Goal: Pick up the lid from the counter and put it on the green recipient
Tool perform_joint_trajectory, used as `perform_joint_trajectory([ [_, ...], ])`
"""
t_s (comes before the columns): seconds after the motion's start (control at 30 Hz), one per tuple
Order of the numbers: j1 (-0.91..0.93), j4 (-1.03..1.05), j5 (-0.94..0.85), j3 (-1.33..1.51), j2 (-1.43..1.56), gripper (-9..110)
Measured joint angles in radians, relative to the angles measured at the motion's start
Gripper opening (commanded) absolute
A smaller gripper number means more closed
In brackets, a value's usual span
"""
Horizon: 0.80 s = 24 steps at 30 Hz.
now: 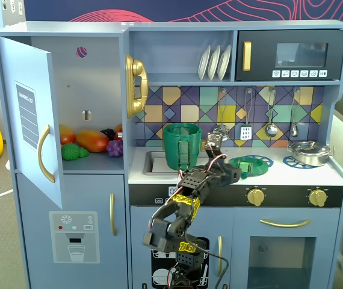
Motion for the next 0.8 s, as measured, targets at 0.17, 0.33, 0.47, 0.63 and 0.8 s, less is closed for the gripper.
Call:
perform_joint_trajectory([
  [0.17, 0.011, -0.235, 0.029, 0.063, -0.078, 37],
  [0.33, 0.034, -0.42, 0.064, 0.075, -0.189, 45],
  [0.47, 0.051, -0.48, 0.08, 0.063, -0.281, 46],
  [0.63, 0.063, -0.502, 0.083, 0.005, -0.38, 46],
  [0.8, 0.063, -0.502, 0.083, -0.052, -0.454, 45],
])
